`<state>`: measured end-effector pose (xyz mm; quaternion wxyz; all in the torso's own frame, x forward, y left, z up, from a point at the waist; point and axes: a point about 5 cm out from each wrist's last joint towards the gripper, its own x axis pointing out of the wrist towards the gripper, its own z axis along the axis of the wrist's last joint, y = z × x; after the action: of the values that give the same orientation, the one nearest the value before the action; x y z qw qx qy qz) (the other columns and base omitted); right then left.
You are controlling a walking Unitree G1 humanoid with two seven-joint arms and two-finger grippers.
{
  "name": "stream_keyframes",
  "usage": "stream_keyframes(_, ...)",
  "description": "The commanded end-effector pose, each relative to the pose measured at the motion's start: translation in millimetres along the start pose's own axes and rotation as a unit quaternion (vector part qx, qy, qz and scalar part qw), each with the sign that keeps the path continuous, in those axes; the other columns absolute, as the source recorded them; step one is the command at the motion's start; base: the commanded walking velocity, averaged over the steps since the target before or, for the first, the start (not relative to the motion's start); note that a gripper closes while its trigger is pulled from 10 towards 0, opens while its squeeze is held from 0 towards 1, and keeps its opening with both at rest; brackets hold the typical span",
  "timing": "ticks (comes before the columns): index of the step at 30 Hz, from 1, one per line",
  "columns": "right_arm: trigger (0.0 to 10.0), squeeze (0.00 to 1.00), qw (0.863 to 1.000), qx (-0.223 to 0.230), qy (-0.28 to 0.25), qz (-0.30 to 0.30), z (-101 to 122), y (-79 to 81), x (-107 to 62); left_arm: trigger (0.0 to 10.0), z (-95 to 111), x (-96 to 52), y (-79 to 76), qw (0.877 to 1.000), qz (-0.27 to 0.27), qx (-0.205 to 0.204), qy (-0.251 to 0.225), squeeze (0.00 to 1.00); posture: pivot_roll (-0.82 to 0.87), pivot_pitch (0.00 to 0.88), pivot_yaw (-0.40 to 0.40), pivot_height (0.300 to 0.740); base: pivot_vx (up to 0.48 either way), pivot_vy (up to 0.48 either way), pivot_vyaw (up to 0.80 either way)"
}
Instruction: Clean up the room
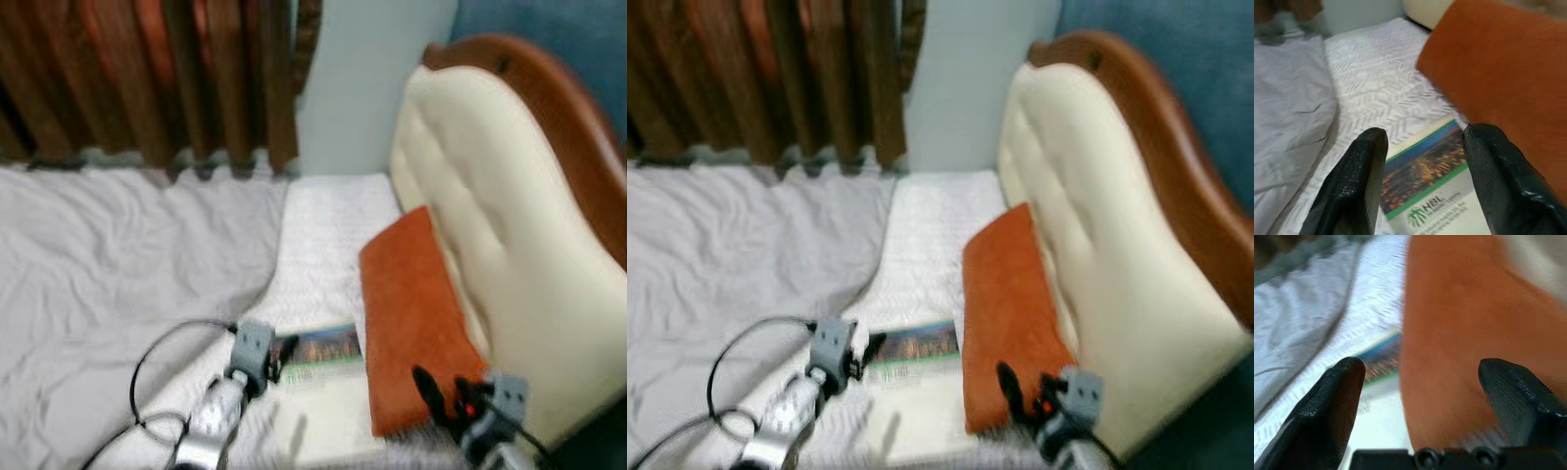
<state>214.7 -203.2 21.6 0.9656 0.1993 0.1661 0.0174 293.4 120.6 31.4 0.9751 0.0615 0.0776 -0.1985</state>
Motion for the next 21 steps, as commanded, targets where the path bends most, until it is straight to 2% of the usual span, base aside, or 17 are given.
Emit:
stream_keyframes(1,10.0,1.0,1.0,0.009,-0.004,-0.012,5.1,-4.6,-4.7,10.0,5.7,2.7,-1.2,1.0,-0.006,0.004,-0.007,0.0,-0.08,0.1,-0.04,0.74,0.0,0.0,0.0)
stream_keyframes(2,10.0,1.0,0.999,0.03,0.017,-0.024,0.2,-11.3,-9.2,10.0,5.5,2.0,-0.4,1.0,-0.006,0.003,-0.006,0.0,-0.08,0.101,-0.037,0.74,0.0,0.0,0.0)
stream_keyframes(4,10.0,1.0,0.999,0.036,0.025,-0.028,-2.3,-13.8,-9.9,10.0,5.0,1.7,-0.1,1.0,-0.005,0.003,-0.004,0.0,-0.08,0.101,-0.037,0.74,0.0,0.0,0.0)
stream_keyframes(8,10.0,1.0,0.997,0.039,0.028,-0.056,-5.7,-26.8,-2.7,10.0,2.8,0.0,1.6,1.0,-0.006,0.005,0.002,0.0,-0.08,0.104,-0.024,0.74,0.0,0.0,0.0)
stream_keyframes(14,10.0,1.0,0.997,0.061,0.033,-0.045,-6.9,-17.6,10.5,10.0,4.9,-1.1,3.6,1.0,-0.01,0.013,-0.002,0.0,-0.06,0.102,-0.011,0.74,0.0,0.0,0.0)
stream_keyframes(15,10.0,0.0,0.996,0.067,0.035,-0.041,-8.4,-14.6,15.1,10.0,6.0,-2.1,4.5,1.0,-0.011,0.016,-0.005,0.0,-0.05,0.11,-0.008,0.74,0.0,0.0,0.0)
stream_keyframes(19,10.0,0.0,0.997,0.065,0.023,-0.041,-8.3,-8.4,24.8,10.0,10.9,-9.9,7.8,0.999,-0.029,0.02,-0.023,0.0,-0.02,0.178,0.01,0.74,0.0,0.0,0.0)
stream_keyframes(20,10.0,0.0,0.997,0.057,0.016,-0.05,-7.2,-9.1,26.5,10.0,12.2,-13.9,9.1,0.998,-0.041,0.029,-0.026,0.0,0.0,0.237,0.024,0.74,0.0,0.0,0.0)
stream_keyframes(21,10.0,0.0,0.997,0.004,0.01,-0.073,-5.7,-12.1,31.1,10.0,14.8,-19.6,10.9,0.997,-0.068,0.036,-0.032,0.0,0.01,0.256,0.026,0.74,0.0,0.0,0.0)
